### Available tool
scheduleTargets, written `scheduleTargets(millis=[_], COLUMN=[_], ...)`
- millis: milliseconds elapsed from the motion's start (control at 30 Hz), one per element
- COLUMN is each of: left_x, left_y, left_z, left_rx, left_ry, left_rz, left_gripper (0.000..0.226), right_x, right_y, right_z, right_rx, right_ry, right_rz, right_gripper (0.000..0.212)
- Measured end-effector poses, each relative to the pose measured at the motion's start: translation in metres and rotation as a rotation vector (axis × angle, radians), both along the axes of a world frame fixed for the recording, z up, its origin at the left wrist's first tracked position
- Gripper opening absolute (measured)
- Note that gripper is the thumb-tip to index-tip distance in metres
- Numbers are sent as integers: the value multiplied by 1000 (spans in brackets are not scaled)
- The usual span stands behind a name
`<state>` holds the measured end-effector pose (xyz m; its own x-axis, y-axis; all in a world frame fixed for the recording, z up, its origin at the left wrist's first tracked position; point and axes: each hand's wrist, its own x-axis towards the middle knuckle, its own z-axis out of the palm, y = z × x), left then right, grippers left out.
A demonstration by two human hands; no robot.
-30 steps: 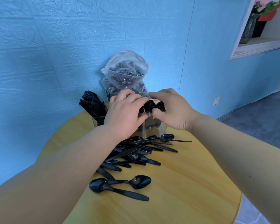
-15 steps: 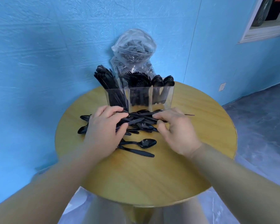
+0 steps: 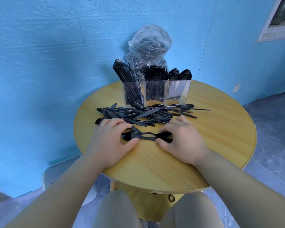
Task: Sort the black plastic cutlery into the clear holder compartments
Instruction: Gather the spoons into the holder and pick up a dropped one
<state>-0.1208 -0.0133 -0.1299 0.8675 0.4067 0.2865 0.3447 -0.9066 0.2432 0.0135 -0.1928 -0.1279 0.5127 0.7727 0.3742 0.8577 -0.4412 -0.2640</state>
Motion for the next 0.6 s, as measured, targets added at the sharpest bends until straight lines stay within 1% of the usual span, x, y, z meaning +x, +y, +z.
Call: scheduleTargets(millis=[67,133,167,233,267,333,400,500,600], left_x=[-1,-3,-3,-3,-3,-1,1,2,2], left_y=[1,0,0,2,2,4,5,4,4], left_z=[1,1,-1,-1,0,0,-1,-2,-2], left_rx=[7,0,13,32,14,-59,-89,-106,-103], left_ry=[23,-26,-97,-249,-273,-233,-190,-140,-99], left_rz=[-50,-59,-30,101,179,286,303,253,165], left_gripper=[69,65,59,46,40,38,41,39,31], right_x=[1,1,2,2,2,2,3,5,5], right_y=[0,1,1,2,2,3,3,2,3], right_z=[-2,-4,-4,-5,-5,-4,-3,-3,-3], right_rx=[26,50,64,76,73,77,72,3,-16], right_ry=[7,16,18,15,16,27,22,-9,24], right_rz=[-2,-15,-19,-22,-27,-63,-148,-247,-234], right_gripper=[21,15,14,16,20,31,38,41,40])
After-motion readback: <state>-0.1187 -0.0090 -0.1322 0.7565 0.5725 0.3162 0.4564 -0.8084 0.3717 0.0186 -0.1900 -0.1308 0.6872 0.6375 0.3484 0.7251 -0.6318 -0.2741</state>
